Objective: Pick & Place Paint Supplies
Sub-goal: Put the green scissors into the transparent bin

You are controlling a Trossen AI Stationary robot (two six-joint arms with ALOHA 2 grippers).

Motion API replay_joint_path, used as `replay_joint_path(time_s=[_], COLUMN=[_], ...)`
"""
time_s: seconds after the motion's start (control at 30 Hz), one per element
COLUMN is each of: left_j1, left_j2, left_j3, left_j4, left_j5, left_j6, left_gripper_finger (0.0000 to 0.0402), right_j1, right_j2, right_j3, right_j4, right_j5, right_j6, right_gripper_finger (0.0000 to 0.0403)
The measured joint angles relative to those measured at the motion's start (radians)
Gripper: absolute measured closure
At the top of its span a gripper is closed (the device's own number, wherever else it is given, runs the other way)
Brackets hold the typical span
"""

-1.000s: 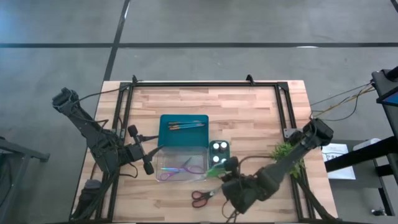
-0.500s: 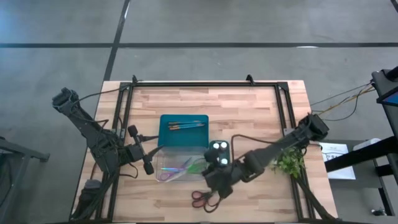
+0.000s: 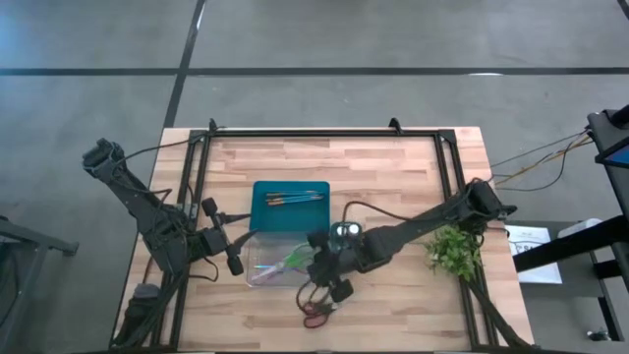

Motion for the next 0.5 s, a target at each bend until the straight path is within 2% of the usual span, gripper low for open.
replay_joint_path(time_s=[0.5], left_j1=[0.000], left_j2=[0.000], left_j3=[0.000], left_j4=[-0.002], left_j5=[0.000], left_j6=[0.003], left_gripper_finger=[0.0229], right_j1=[-0.055], right_j2=[0.086], right_j3=[0.060], right_j4=[-0.067], right_j5=[-0.077], right_j6=[0.099], right_gripper_finger=[0.0386])
